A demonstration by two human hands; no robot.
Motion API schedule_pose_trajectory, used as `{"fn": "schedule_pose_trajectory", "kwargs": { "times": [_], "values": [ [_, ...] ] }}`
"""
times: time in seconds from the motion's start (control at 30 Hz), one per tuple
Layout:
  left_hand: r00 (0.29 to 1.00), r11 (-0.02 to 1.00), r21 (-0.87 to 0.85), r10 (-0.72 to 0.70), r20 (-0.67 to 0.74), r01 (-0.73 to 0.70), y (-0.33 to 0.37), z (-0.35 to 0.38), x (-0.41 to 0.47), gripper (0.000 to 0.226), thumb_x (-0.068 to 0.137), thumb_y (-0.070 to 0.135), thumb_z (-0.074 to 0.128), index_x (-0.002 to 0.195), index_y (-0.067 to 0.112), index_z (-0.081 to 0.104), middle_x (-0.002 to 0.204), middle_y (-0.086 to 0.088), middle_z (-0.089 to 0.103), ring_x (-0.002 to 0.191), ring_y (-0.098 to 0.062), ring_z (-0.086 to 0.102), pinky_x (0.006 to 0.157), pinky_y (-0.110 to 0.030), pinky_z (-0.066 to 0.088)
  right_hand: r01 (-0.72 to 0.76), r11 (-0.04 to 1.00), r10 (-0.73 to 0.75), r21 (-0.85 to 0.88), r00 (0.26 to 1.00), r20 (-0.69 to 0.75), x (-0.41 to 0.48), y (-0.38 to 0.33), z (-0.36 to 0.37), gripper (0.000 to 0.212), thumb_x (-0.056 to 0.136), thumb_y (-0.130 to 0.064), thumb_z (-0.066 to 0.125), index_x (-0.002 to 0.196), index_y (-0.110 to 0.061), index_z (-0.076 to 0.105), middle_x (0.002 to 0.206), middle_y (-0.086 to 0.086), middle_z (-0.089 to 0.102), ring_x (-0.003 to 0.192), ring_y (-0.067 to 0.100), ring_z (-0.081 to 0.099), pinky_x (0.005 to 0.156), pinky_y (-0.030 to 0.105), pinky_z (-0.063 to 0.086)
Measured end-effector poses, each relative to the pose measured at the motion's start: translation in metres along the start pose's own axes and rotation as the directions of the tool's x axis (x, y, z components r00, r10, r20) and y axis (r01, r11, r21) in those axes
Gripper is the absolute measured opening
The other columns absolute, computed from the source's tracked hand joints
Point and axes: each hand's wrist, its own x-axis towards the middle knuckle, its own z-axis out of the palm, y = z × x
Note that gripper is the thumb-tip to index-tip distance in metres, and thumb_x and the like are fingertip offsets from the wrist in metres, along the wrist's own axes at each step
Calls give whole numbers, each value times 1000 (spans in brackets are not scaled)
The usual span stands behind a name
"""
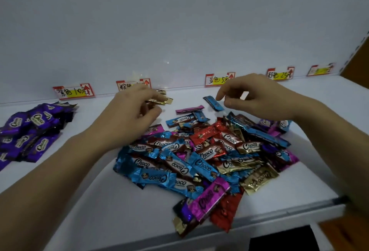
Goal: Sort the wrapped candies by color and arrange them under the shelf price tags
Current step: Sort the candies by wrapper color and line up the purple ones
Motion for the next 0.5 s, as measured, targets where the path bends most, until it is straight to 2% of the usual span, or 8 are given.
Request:
{"fn": "schedule_pose_trajectory", "kwargs": {
  "times": [0.07, 0.13, 0.2, 0.27, 0.3, 0.4, 0.47, 0.5],
  "values": [
    [997, 999, -21, 46, 57, -45, 18, 1, 3, 27, 95, 35, 59, 122, 35, 65, 114, 18, 59, 83, 1, 58, 72, -15, 45, 4, 999, -6, 40, 999, 40, -14, 8, -3, 14, 95, -27, 63, 106, -34, 71, 90, -12, 69, 84, 10, 65, 70, 29, 55],
    [990, 996, -23, 85, 114, -83, 35, 4, 5, 26, 95, 39, 57, 120, 38, 64, 110, 20, 60, 84, 1, 58, 75, -22, 49, 13, 999, -19, 51, 992, 126, -26, 11, -4, 14, 94, -25, 66, 102, -35, 73, 90, -13, 70, 85, 10, 64, 67, 25, 51],
    [980, 991, -31, 134, 145, -131, 51, 7, 7, 17, 96, 40, 57, 112, 40, 64, 101, 23, 60, 85, 0, 57, 75, -22, 47, 28, 998, -37, 49, 981, 193, -33, 10, -2, 16, 92, -24, 68, 101, -36, 74, 90, -16, 68, 87, 11, 63, 66, 25, 49],
    [970, 979, -71, 199, 138, -191, 71, 8, 5, 5, 95, 39, 58, 98, 41, 62, 90, 24, 60, 83, -1, 57, 67, -16, 42, 36, 998, -44, 46, 982, 185, -39, 10, -1, 20, 90, -19, 69, 99, -37, 74, 90, -16, 66, 88, 11, 61, 68, 24, 46],
    [961, 968, -117, 239, 142, -223, 80, 9, 2, 4, 93, 40, 59, 93, 38, 63, 86, 21, 61, 83, -3, 57, 65, -17, 42, 31, 998, -39, 48, 985, 167, -42, 10, -1, 20, 89, -19, 69, 96, -38, 73, 90, -16, 65, 88, 10, 61, 70, 23, 45],
    [905, 921, -218, 367, 213, -323, 99, 13, -8, 20, 86, 52, 66, 94, 34, 67, 84, 19, 60, 84, -3, 59, 68, -16, 45, 7, 1000, -11, 21, 987, 163, -56, 9, -3, 11, 83, -41, 69, 94, -38, 71, 92, -15, 63, 92, 7, 60, 75, 27, 46],
    [858, 899, -143, 438, 267, -414, 103, 20, -11, 34, 82, 60, 67, 103, 34, 69, 92, 20, 59, 88, 0, 57, 74, -14, 45, -5, 1000, 7, -14, 980, 199, -65, 7, -2, 22, 82, -54, 73, 99, -40, 69, 97, -17, 61, 95, 5, 58, 76, 28, 48],
    [848, 894, -93, 445, 290, -438, 102, 24, -11, 39, 82, 64, 66, 107, 34, 69, 97, 20, 59, 90, -1, 56, 76, -18, 47, -9, 999, 15, -30, 979, 203, -68, 6, 0, 25, 82, -55, 73, 101, -40, 68, 98, -18, 61, 96, 5, 58, 76, 29, 49]
  ]
}}
